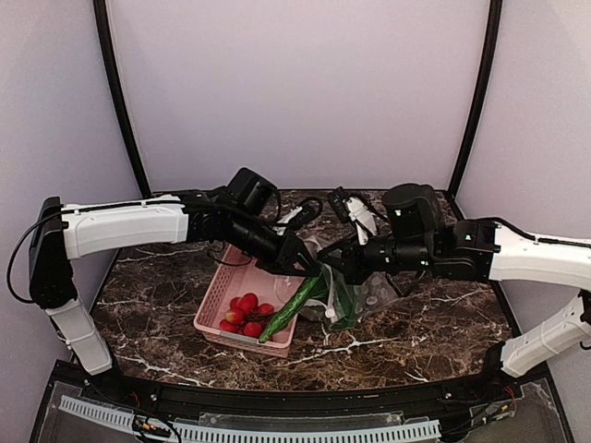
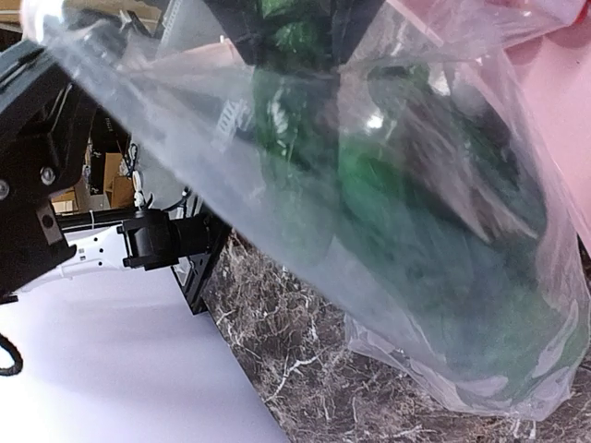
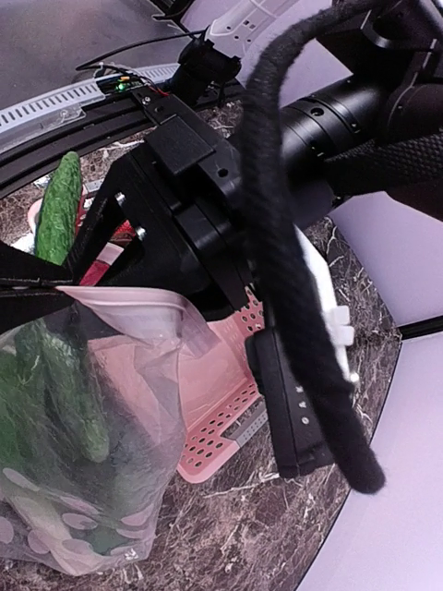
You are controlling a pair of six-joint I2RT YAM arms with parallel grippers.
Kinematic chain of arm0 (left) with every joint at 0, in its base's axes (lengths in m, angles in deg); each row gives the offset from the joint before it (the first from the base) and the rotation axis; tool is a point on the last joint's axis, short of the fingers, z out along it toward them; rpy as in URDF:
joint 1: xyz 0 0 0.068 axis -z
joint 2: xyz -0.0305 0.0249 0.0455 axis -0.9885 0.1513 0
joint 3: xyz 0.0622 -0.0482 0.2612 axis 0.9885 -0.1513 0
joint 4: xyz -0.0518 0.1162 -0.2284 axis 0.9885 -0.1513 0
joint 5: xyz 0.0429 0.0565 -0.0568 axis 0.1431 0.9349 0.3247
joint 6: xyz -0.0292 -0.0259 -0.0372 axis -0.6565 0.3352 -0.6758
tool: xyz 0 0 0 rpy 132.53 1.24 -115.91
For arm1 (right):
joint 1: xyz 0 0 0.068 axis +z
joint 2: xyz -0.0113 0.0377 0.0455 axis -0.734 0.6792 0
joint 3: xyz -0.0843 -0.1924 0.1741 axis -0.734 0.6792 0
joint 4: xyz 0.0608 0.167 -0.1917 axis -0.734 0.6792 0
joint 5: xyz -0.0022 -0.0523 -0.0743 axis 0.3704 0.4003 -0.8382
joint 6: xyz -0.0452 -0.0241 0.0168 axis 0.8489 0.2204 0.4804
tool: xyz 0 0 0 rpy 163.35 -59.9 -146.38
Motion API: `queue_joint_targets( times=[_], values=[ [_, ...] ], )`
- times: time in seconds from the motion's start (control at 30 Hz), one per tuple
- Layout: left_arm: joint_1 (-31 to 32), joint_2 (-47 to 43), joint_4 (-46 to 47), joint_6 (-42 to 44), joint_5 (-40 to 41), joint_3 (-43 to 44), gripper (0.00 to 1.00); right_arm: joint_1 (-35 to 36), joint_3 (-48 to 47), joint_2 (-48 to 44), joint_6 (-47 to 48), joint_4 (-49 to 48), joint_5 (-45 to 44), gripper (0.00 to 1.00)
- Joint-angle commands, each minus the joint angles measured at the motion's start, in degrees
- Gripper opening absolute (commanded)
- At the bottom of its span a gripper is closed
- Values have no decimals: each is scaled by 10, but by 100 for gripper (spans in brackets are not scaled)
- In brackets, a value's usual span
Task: Place the food in the zip-top bag and seal the zipper
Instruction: Place the fake vegetable in the zipper food storage bag.
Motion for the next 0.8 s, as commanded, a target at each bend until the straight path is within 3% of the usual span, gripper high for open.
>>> queue_joint_targets(
  times=[0.0,0.2,0.37,0.47,0.77],
  values=[
    [-9,7,-57,50,34,24,23,8,6,17,9,-23,11,0],
    [-10,11,-54,68,96,-8,28,9,19,29,-43,-27,-35,0],
    [-7,-12,-59,82,114,-41,42,8,24,29,-85,-25,-75,0],
    [-5,-36,-55,90,119,-54,58,9,22,32,-95,-25,-83,0],
    [8,-173,-47,73,137,-105,73,9,11,40,-99,-22,-86,0]
  ],
)
